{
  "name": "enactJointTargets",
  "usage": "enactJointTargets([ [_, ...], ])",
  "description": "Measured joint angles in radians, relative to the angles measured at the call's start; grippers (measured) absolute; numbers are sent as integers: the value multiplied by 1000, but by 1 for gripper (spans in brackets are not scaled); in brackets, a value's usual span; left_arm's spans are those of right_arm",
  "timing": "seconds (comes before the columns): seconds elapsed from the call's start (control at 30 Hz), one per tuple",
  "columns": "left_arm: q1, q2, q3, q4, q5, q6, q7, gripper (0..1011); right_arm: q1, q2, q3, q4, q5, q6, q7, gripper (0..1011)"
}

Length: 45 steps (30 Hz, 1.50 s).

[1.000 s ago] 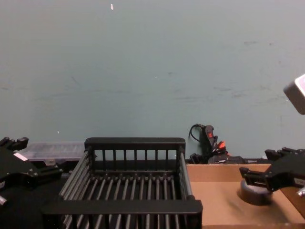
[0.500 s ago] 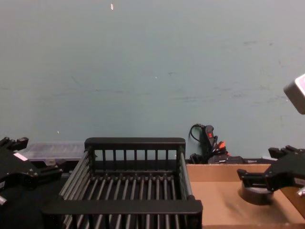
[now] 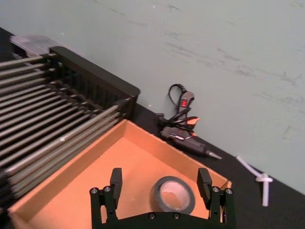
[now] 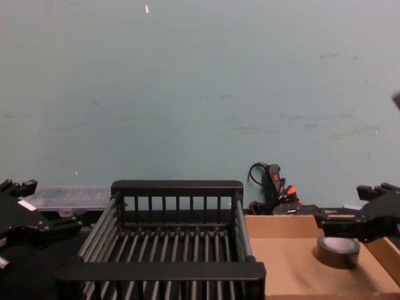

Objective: Pick up the white tape and place it into the black box , Pick up the silver tape and place it into the brown box.

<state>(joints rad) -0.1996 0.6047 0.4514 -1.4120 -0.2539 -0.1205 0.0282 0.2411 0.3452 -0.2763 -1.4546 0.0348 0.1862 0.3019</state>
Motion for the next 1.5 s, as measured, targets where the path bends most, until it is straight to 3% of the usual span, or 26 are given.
enactJointTargets([
  [0.17, 0, 0, 0, 0, 0, 0, 0, 1001, -39, 14, 17, -68, 37, 51, 33, 1003],
  [0.33, 0, 0, 0, 0, 0, 0, 0, 1001, -99, 39, 33, -172, 86, 154, 59, 1002],
  [0.67, 0, 0, 0, 0, 0, 0, 0, 1001, -182, 82, 25, -313, 142, 297, 79, 1002],
  [1.0, 0, 0, 0, 0, 0, 0, 0, 1001, -221, 98, -20, -352, 179, 385, 91, 1002],
  [1.5, 0, 0, 0, 0, 0, 0, 0, 1001, -218, 119, -97, -350, 199, 422, 101, 1002],
])
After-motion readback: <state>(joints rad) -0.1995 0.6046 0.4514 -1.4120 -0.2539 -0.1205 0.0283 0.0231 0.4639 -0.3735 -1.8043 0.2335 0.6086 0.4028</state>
